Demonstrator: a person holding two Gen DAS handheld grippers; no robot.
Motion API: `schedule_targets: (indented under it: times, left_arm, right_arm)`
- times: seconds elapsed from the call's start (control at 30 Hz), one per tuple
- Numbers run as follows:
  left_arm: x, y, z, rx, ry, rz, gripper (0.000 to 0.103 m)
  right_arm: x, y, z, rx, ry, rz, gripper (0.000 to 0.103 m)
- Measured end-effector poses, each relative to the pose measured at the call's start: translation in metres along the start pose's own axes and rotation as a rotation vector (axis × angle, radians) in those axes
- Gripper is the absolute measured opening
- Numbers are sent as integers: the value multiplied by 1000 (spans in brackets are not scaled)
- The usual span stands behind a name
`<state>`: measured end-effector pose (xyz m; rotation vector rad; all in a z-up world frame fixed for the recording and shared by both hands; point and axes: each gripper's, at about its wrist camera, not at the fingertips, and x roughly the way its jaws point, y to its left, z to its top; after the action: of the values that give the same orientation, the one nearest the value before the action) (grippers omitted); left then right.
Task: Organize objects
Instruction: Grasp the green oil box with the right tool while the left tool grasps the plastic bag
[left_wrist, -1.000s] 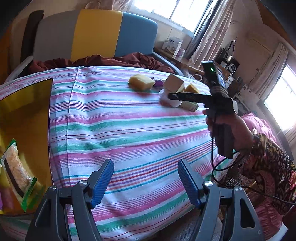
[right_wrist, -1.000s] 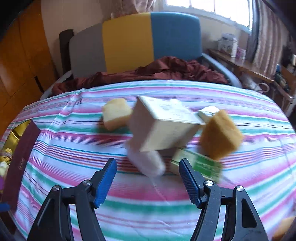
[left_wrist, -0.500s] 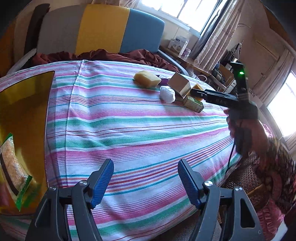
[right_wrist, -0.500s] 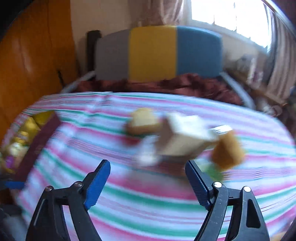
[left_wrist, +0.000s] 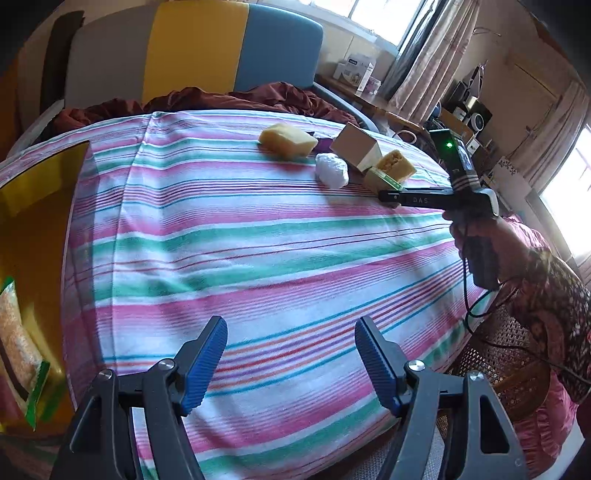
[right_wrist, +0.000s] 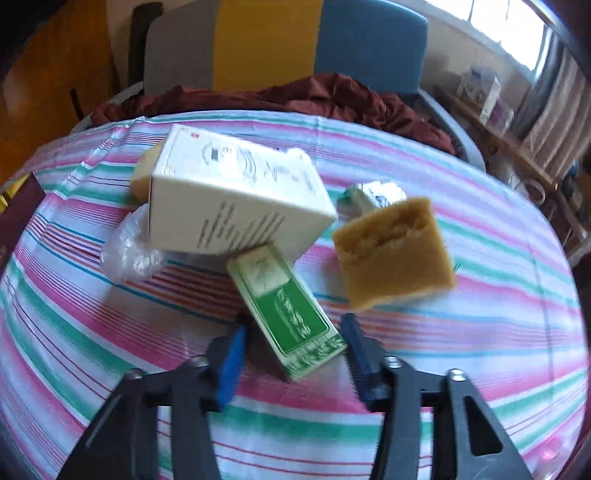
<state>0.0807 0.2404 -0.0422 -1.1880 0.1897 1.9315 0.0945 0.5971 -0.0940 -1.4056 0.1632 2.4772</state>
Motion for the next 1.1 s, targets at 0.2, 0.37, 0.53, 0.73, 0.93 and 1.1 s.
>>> schedule_targets:
  times: [0.2, 0.37, 0.53, 0.73, 0.93, 1.1]
  left_arm:
    - [20, -14, 21, 21, 20, -15, 73]
    - [47, -25, 47, -8, 37, -33, 73]
    - [71, -39, 79, -2, 14, -10, 73]
    - [98, -55, 111, 41, -13, 29, 73]
    - [134, -70, 134, 87, -12, 87, 73]
    - [161, -75, 149, 116, -11, 128, 73]
  right_arm:
    - [-10, 3, -17, 70, 32, 42, 32]
    - [-14, 12, -22, 98, 60, 30, 31]
    - [-17, 12, -21, 116, 18, 52, 48]
    - [-10, 2, -15, 172, 33, 56, 31]
    - [-14, -13, -18, 244, 47, 72, 31]
    - [-12, -5, -17, 181, 47, 29, 31]
